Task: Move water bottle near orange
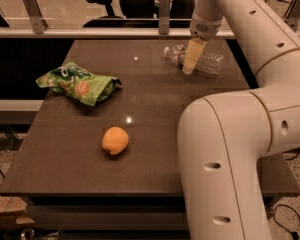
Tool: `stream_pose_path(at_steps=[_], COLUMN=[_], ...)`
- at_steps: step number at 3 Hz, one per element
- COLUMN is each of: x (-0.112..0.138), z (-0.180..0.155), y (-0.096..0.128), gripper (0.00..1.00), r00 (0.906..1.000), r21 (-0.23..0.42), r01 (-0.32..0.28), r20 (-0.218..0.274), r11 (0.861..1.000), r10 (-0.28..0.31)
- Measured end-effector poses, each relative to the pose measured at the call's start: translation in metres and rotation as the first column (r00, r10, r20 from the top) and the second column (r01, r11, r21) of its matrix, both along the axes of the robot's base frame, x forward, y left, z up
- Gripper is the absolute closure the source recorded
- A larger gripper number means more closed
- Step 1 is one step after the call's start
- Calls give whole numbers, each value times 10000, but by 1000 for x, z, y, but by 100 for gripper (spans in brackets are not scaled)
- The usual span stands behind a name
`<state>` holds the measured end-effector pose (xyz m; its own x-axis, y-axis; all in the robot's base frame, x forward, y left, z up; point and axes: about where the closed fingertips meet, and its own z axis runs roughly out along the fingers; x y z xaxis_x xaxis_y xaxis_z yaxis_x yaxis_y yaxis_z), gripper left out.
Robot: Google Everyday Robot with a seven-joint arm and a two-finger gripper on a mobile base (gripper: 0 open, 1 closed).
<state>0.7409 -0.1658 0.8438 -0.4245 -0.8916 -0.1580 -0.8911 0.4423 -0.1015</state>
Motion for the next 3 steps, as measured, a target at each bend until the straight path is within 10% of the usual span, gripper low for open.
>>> stream_pose_path(at_steps=[3], x=[-3], z=[-21], y=[5], gripper=[88], r00=[9988], r21=[812], r01=[135], r20=[-477], r11=[9966], r10=[-97])
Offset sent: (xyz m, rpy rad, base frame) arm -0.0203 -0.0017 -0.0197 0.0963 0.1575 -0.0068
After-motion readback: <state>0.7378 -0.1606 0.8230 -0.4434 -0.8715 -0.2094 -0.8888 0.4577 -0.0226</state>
